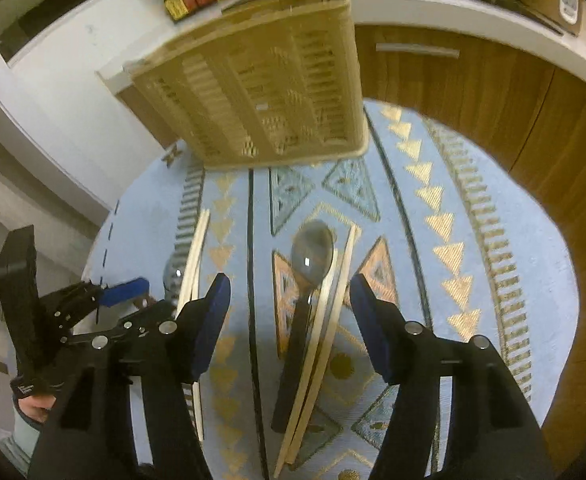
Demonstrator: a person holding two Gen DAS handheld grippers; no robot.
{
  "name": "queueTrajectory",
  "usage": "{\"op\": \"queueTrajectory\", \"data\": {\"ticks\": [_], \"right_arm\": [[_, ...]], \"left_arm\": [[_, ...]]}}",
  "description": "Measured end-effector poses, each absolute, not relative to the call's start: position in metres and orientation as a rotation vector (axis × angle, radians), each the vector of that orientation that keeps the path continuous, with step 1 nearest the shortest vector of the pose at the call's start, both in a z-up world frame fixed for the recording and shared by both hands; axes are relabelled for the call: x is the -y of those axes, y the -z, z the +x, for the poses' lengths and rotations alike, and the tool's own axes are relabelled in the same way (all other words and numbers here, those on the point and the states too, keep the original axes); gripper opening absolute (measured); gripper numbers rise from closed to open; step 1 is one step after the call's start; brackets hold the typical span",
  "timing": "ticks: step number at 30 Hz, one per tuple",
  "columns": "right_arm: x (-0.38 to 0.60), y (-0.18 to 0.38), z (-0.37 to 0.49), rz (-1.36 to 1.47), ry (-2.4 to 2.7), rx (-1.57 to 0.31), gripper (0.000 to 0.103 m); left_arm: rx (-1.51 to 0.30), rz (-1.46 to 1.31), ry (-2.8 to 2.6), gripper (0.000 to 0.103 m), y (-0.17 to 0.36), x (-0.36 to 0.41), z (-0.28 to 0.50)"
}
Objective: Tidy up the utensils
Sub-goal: 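Grasp a clear spoon with the left tool while the right tool grasps another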
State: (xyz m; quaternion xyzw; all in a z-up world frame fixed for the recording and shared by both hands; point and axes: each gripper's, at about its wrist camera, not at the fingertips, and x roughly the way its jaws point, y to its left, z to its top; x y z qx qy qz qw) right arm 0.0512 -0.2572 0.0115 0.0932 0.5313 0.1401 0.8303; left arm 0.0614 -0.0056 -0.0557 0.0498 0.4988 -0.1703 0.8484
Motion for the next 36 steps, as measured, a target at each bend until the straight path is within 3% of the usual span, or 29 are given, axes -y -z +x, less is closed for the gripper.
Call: {"op": "queueTrajectory", "data": {"ticks": [1, 3, 18, 26, 28, 30, 32, 33, 36], "right_arm": [[0.258, -0.007, 0.053, 0.219, -0.307, -1.149, 0.053], [0.257, 0.003, 0.058, 0.245, -0.324, -1.203, 0.036], [0.239, 0.034, 0.086, 0.215, -0.297, -1.339, 0.03], [0.223, 0.036, 0.086, 0.108, -0.248, -1.37, 0.03], [0.216, 0.037, 0.087, 0.064, -0.236, -1.378, 0.03], [0.207, 0.038, 0.086, -0.016, -0.202, -1.371, 0.019], [0.198, 0.039, 0.085, -0.075, -0.173, -1.359, 0.015], [0.196, 0.039, 0.084, -0.092, -0.167, -1.352, 0.014], [0.193, 0.041, 0.082, -0.085, -0.159, -1.342, 0.011]], "left_arm": [[-1.045, 0.134, 0.351, 0.043, 0.056, 0.009, 0.06], [-1.037, 0.172, 0.341, 0.042, 0.057, 0.013, 0.057], [-1.05, 0.165, 0.366, 0.019, 0.054, 0.004, 0.061], [-1.098, 0.195, 0.402, 0.021, 0.052, 0.003, 0.069], [-1.128, 0.222, 0.422, 0.026, 0.052, 0.005, 0.071], [-1.157, 0.229, 0.443, 0.035, 0.051, 0.008, 0.073], [-1.173, 0.243, 0.445, 0.036, 0.051, 0.013, 0.075], [-1.174, 0.273, 0.434, 0.035, 0.051, 0.017, 0.075], [-1.147, 0.346, 0.38, 0.014, 0.051, 0.024, 0.073]]}}
